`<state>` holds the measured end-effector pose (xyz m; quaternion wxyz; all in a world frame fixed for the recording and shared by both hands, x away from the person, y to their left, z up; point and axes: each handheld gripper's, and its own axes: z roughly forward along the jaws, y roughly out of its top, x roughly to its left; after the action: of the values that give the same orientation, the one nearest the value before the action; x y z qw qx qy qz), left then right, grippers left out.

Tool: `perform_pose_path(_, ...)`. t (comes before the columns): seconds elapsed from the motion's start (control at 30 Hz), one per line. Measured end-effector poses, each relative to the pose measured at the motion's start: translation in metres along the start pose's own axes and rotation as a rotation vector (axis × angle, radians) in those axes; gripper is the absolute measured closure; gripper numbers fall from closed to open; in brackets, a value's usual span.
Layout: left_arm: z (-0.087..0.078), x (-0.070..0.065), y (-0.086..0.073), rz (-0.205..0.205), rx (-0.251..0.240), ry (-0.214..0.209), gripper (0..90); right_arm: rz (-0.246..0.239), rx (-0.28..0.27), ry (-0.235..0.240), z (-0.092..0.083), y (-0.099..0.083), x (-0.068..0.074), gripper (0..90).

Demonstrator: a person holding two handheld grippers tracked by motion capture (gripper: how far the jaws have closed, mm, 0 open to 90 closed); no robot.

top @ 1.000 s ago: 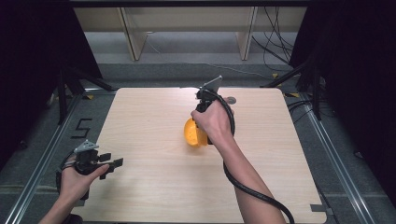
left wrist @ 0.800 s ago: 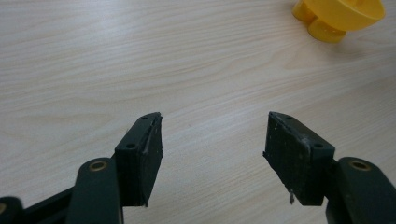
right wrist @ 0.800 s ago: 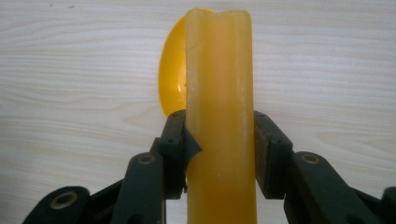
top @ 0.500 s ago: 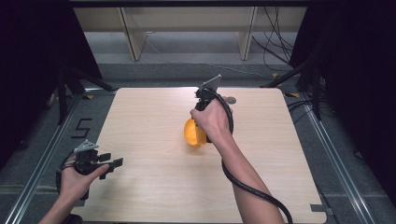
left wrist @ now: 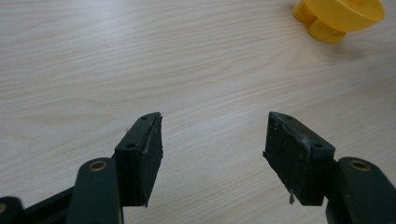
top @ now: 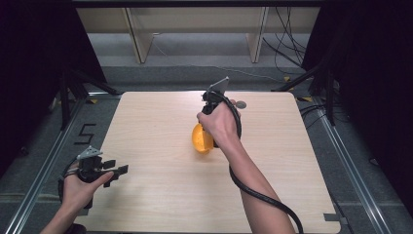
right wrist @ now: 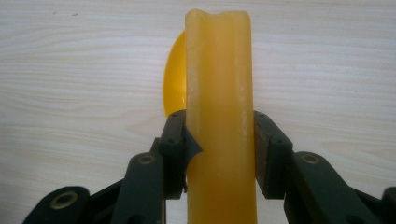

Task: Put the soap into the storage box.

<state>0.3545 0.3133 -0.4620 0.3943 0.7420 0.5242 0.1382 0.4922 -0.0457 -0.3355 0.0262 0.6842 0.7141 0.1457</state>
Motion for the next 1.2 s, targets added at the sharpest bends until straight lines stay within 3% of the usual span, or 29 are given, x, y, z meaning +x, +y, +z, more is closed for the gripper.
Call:
perform_pose_path(0.1,0.000,0.000,0.000,0.000,0.000,-0.001,36.2,0.015,-0.001,0.001,0.001,0.001,0.002,62.0)
perform_pose_path(0.17,0.000,0.000,0.000,0.002,-0.001,-0.002,36.2,-0.015,-0.004,0.001,0.001,0.001,0.001,62.0)
perform_pose_path(0.23,0.000,0.000,0.000,0.000,0.000,-0.001,36.2,0.005,-0.006,0.004,0.001,0.002,0.003,62.0)
perform_pose_path(0.63,0.001,0.000,0.000,-0.005,-0.001,0.000,36.2,-0.004,-0.002,0.003,0.005,0.006,0.004,62.0)
perform_pose_path(0.67,0.001,0.000,0.000,-0.001,0.004,-0.002,36.2,-0.036,-0.010,-0.002,0.006,0.006,0.003,62.0)
perform_pose_path(0.8,0.001,0.000,-0.001,-0.003,0.000,0.000,36.2,-0.006,-0.004,0.002,0.006,0.008,0.005,62.0)
perform_pose_path(0.87,0.001,0.000,0.000,0.001,0.004,-0.003,36.2,-0.034,-0.015,-0.001,0.007,0.010,0.004,62.0)
perform_pose_path(0.93,0.001,0.000,0.000,0.001,0.003,-0.003,36.2,-0.002,-0.004,0.003,0.007,0.011,0.006,62.0)
perform_pose_path(1.03,0.002,0.000,-0.001,0.000,0.002,-0.002,36.2,-0.025,-0.007,-0.002,0.009,0.011,0.004,62.0)
perform_pose_path(1.2,0.002,0.001,0.000,0.001,0.001,-0.003,36.2,-0.001,-0.006,0.000,0.012,0.014,0.006,62.0)
